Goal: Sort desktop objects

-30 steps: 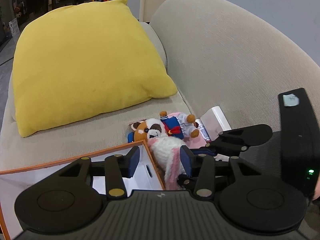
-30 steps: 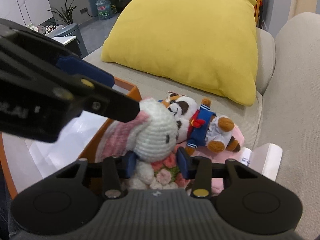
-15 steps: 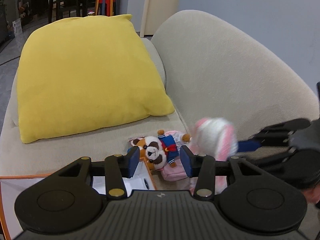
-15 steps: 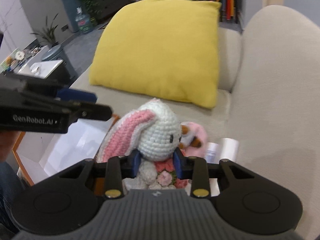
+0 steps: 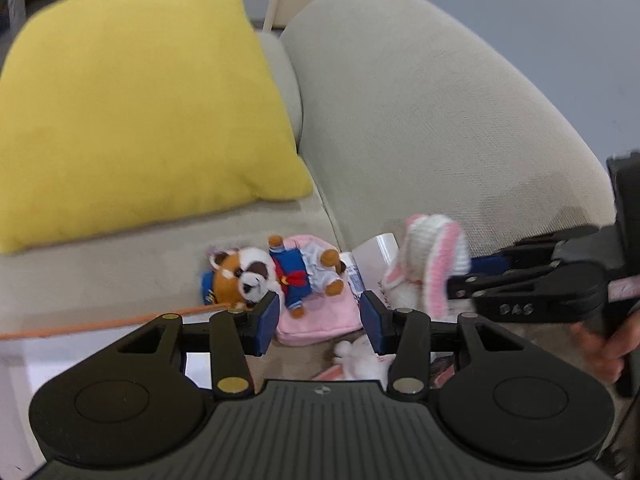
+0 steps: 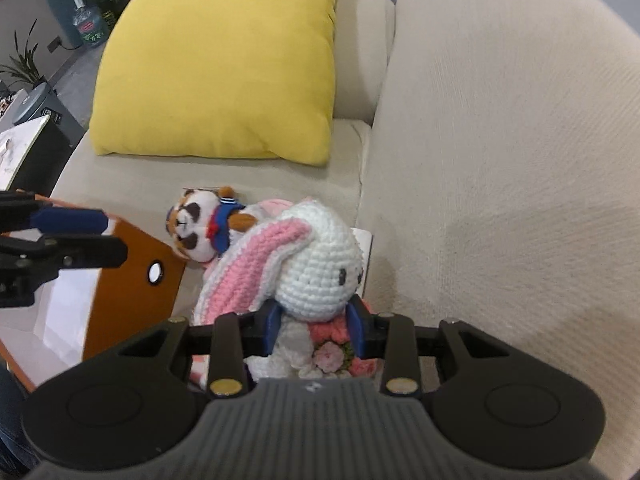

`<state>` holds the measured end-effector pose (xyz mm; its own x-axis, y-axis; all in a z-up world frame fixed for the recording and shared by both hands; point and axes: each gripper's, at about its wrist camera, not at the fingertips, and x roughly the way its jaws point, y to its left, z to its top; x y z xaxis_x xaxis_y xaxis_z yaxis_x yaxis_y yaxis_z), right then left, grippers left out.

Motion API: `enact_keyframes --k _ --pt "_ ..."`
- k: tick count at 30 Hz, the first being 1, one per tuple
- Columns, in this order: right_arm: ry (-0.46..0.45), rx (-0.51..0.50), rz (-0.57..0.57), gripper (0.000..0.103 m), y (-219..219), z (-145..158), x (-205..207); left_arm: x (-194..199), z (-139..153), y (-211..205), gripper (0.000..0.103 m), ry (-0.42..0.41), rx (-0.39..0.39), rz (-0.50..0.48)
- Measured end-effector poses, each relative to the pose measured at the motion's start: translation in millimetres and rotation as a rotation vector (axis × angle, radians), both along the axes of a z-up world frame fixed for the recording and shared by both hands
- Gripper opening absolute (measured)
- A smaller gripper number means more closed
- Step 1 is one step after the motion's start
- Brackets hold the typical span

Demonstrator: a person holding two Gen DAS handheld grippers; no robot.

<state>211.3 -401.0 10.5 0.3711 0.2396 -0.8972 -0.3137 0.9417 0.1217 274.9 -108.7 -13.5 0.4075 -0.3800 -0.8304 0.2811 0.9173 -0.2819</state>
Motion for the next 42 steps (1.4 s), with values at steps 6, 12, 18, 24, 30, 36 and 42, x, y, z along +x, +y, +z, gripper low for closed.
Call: enact_keyframes --k 6,12,18,24,30,36,42 --pt "0.002 0.058 0.017 0.041 1 -15 21 27 -18 -15 0.052 0.127 -0.067 0.084" --pt "-0.016 0.061 0.057 0.042 5 -20 27 43 -45 -33 0.053 0.215 -0.064 0.185" --pt "-0.022 -0.004 0.101 0.041 15 -27 24 59 -68 -27 0.052 0.287 -0.076 0.309" --pt "-0.014 -0.008 0.121 0.047 16 -26 23 69 -87 -29 0.052 0.336 -0.107 0.367" --pt "-0.012 -0.016 0.137 0.05 16 -29 22 75 -98 -39 0.052 0.363 -0.069 0.347" --pt "-0.003 -0.014 0.112 0.044 17 -33 21 67 -96 -41 0.032 0.326 -0.051 0.275" --pt "0.008 0.021 0.064 0.042 9 -24 24 53 -82 -48 0.018 0.253 -0.003 0.123"
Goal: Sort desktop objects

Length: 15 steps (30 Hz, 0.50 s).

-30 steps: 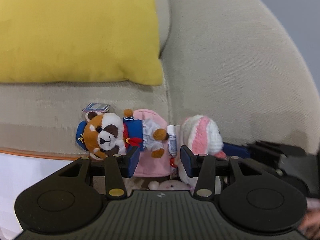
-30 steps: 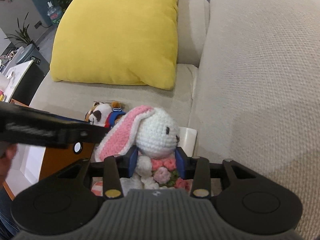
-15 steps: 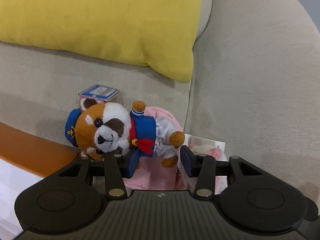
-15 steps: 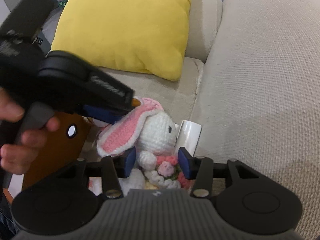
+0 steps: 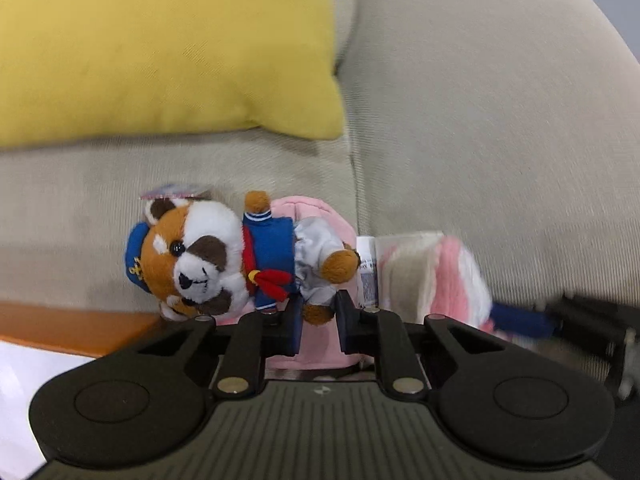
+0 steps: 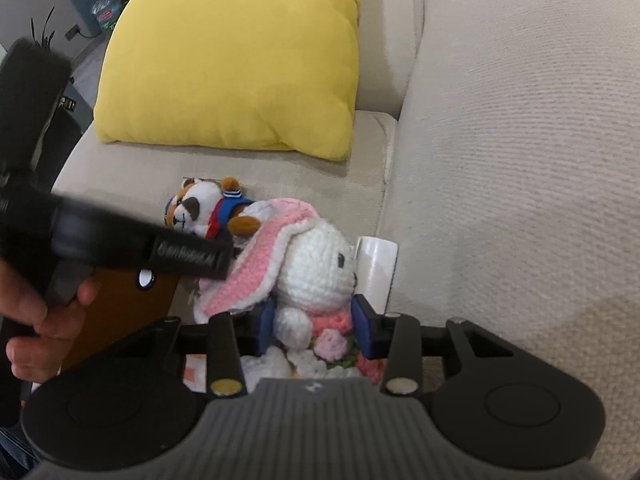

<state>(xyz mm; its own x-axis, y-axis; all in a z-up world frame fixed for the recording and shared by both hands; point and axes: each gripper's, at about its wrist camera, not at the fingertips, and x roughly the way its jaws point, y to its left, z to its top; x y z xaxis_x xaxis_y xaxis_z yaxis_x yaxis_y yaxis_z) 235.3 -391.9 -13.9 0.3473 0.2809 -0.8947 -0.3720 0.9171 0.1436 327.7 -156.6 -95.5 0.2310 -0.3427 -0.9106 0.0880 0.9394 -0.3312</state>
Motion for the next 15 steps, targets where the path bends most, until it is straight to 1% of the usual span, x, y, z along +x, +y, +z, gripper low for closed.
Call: enact_keyframes --k 3,5,7,10,13,15 --pt "0.006 0.023 -0.025 0.042 -5 2 2 -8 7 -5 0.018 -0.023 0.038 -0.091" --pt "0.014 0.046 -0.04 0.042 -8 2 5 -14 9 -7 0.017 -0.028 0.059 -0.135" --pt "0.018 0.055 -0.048 0.042 -8 2 7 -19 13 -5 0.017 -0.03 0.065 -0.154" --pt "0.018 0.056 -0.053 0.042 -8 2 8 -27 20 -2 0.017 -0.027 0.052 -0.18" --pt "0.02 0.061 -0.058 0.042 -8 0 9 -40 28 -1 0.017 -0.037 0.063 -0.235" --pt "0.02 0.059 -0.056 0.042 -7 -2 9 -53 32 -1 0.017 -0.052 0.079 -0.291"
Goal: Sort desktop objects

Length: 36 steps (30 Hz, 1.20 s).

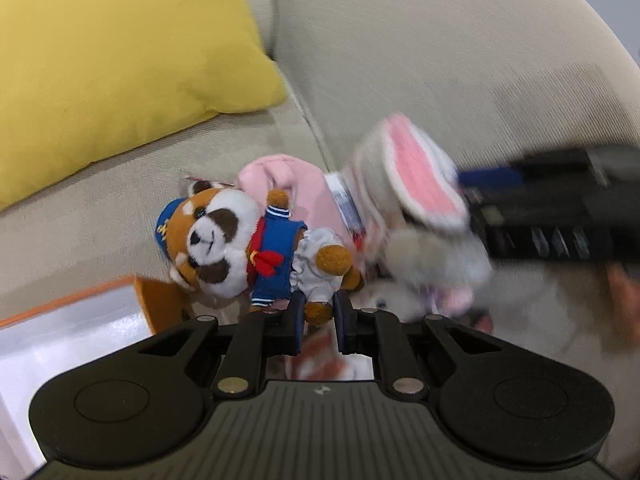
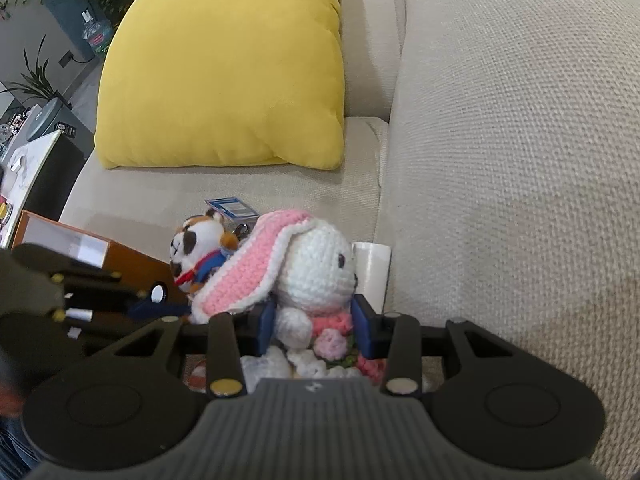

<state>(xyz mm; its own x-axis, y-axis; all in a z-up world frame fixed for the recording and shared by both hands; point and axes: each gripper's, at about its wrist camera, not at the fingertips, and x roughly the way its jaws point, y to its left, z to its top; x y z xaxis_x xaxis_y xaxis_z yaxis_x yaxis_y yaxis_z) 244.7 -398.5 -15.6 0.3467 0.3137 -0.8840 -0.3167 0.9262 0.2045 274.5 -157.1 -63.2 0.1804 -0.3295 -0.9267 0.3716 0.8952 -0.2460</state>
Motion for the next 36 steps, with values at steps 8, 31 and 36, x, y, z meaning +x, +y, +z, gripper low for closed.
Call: enact_keyframes --k 8,31,36 --pt "0.031 0.011 0.002 0.043 2 -10 1 -23 1 -18 0.017 -0.077 0.061 -0.191" --pt "-0.01 -0.012 0.108 0.067 6 14 -13 5 -11 30 0.066 0.078 -0.194 0.385" --pt "-0.023 -0.086 0.225 0.07 13 11 -20 12 -14 15 0.067 0.059 -0.133 0.381"
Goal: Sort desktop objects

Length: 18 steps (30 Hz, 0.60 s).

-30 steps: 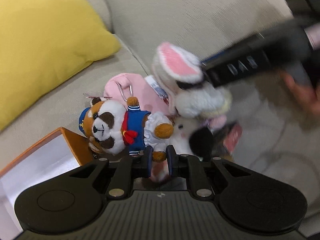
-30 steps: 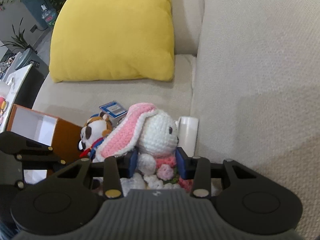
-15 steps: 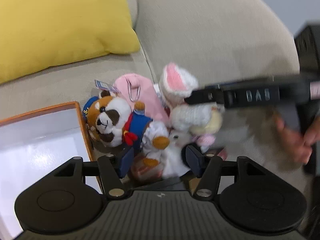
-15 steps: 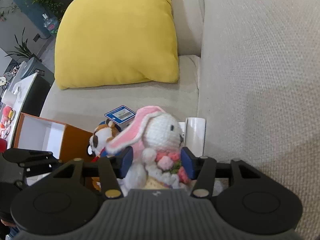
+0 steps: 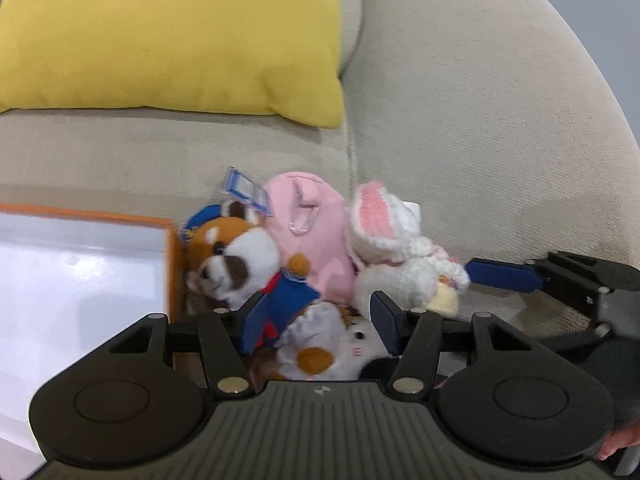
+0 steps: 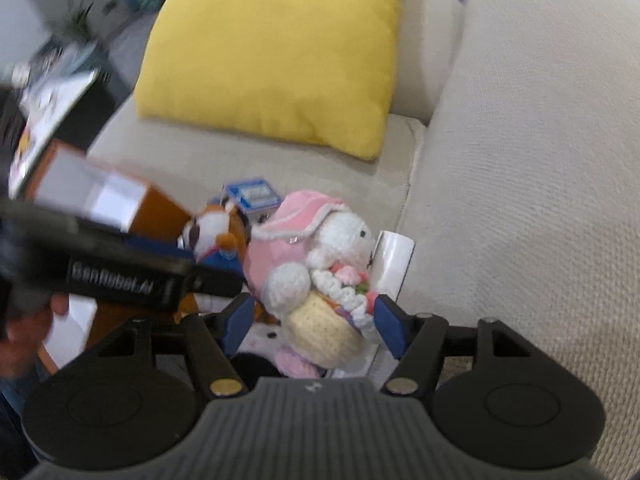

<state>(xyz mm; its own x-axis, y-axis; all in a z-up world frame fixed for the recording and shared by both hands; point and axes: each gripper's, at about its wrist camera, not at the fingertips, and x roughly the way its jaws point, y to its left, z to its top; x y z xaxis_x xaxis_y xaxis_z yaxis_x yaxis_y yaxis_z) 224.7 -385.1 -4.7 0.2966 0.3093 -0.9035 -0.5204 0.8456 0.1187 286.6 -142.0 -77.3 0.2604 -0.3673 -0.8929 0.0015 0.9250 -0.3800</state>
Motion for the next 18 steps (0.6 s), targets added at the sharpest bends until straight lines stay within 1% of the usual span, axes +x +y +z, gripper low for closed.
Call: enact_keyframes --k 4,7,10,11,12,13,15,18 --pt "-0.097 -0.163 0.139 0.073 19 -9 -17 2 -3 -17 0.067 0.003 0.077 -0.057" --pt "-0.141 -0.254 0.18 0.073 27 -23 -20 3 -7 -28 0.067 0.013 0.136 -0.069" --pt "-0.162 -0.286 0.213 0.073 33 -32 -21 7 -11 -35 0.067 0.018 0.177 -0.069" --pt "-0.174 -0.302 0.225 0.072 35 -34 -22 7 -13 -37 0.069 0.027 0.189 -0.071" --pt "-0.179 -0.314 0.233 0.07 36 -36 -22 10 -16 -39 0.07 0.034 0.198 -0.071" --pt "-0.18 -0.32 0.232 0.066 36 -37 -22 10 -19 -40 0.071 0.039 0.208 -0.074" --pt "-0.17 -0.318 0.214 0.065 34 -37 -21 9 -22 -42 0.073 0.037 0.223 -0.081" --pt "-0.161 -0.313 0.199 0.062 32 -32 -20 9 -22 -42 0.074 0.044 0.225 -0.078"
